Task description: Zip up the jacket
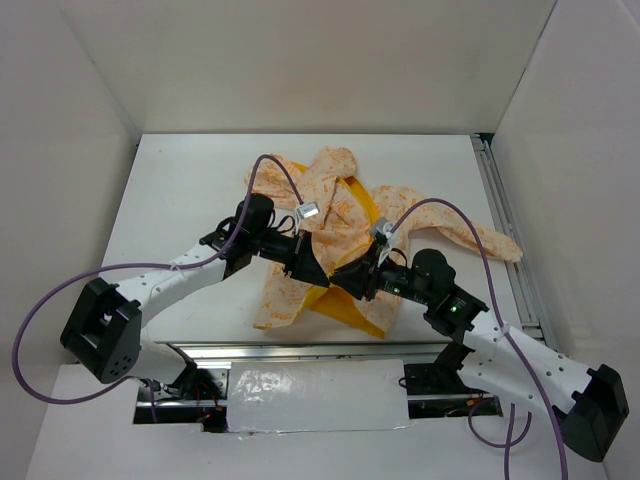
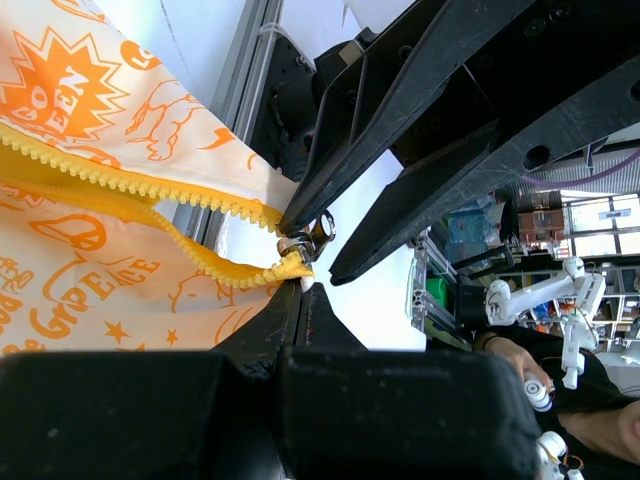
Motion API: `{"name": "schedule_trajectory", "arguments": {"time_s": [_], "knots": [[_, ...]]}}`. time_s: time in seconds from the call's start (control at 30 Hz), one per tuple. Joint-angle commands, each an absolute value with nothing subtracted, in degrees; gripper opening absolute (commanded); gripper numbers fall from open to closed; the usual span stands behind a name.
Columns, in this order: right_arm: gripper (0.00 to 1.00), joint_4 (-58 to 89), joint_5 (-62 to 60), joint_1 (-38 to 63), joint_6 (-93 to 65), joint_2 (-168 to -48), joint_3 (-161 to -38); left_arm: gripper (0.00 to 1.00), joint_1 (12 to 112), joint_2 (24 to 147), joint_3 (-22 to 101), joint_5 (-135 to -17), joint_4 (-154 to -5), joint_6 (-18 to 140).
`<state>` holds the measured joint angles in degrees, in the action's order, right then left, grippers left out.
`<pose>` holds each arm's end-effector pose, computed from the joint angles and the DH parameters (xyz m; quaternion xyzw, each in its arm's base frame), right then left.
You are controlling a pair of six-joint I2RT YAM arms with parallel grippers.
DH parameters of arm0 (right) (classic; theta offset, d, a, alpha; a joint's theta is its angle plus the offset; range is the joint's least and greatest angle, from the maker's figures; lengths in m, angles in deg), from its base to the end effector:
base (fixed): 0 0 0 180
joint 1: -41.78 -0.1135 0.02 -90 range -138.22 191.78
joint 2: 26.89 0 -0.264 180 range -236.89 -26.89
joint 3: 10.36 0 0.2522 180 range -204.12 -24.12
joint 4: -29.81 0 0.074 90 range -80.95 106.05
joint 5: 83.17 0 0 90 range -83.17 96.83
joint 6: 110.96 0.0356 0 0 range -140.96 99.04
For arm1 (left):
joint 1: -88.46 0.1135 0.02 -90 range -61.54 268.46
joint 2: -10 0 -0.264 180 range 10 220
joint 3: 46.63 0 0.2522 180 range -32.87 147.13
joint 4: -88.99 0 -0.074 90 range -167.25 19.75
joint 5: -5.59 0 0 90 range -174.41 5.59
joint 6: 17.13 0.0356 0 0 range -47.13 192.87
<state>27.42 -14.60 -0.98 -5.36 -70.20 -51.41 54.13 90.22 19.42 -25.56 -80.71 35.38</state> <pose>0.1282 0.1363 0.2760 -0.2921 0.6726 0.4441 0.5149 0.2337 -0.1965 0.2736 0.2456 0.7395 -0.6111 0.1395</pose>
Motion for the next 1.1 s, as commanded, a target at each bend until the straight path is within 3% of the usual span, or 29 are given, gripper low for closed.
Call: {"name": "schedule_trajectory", "arguments": {"time_s": [0.0,0.37,0.43,0.57,0.77,1.07], "knots": [[0.34,30.20,-14.97,-1.37,-5.58,-69.69,-52.16,0.00,53.83,89.28,22.06,-23.07,-82.88,36.93],[0.33,30.90,-14.70,-1.37,-5.40,-69.69,-52.24,0.00,53.39,89.98,22.94,-23.50,-81.73,37.54],[0.26,31.25,-14.79,-1.37,-5.32,-69.69,-52.07,0.00,53.31,89.80,23.03,-23.68,-81.47,37.72],[0.22,31.25,-13.91,-1.37,-4.88,-68.99,-51.98,0.00,53.04,89.89,23.03,-24.47,-81.21,37.89],[0.00,31.34,-13.39,-1.46,-4.44,-68.55,-51.81,0.00,52.60,89.80,23.21,-25.44,-80.24,38.16],[0.00,27.65,-9.80,-2.25,-4.35,-66.27,-50.84,0.00,52.60,89.19,24.52,-30.97,-75.69,37.89]]}}
